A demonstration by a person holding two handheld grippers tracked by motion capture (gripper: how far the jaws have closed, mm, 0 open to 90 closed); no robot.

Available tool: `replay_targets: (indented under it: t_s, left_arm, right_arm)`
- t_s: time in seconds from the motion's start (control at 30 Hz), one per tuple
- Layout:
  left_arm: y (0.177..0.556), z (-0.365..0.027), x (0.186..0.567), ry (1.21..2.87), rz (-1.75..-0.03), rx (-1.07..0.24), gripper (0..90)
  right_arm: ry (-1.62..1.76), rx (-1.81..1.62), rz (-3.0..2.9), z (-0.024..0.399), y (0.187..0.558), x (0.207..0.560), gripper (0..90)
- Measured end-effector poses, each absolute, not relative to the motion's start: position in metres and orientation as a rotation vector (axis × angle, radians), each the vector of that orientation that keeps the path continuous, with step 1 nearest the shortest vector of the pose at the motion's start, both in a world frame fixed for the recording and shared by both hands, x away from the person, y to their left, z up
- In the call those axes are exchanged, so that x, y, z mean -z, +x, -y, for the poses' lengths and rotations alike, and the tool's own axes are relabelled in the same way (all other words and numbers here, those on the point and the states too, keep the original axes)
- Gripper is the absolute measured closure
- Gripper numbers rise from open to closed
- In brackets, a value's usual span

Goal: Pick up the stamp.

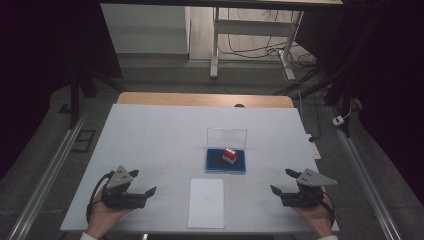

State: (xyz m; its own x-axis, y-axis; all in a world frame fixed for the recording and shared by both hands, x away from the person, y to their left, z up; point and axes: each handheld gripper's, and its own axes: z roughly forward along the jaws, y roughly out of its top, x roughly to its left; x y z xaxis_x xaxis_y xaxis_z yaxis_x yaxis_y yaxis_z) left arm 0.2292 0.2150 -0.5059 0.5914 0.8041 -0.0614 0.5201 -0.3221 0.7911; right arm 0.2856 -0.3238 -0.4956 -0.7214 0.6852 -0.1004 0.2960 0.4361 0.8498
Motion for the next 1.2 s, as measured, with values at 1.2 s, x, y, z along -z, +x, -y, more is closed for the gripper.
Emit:
replay_targets:
  t_s: [1.2]
  left_arm:
    - [0.228,-0.214,0.502,2.018,-1.056,-0.456,13.6]
  right_arm:
    - [0.814,-1.209,-2.249,0.313,0.288,0.477,25.8]
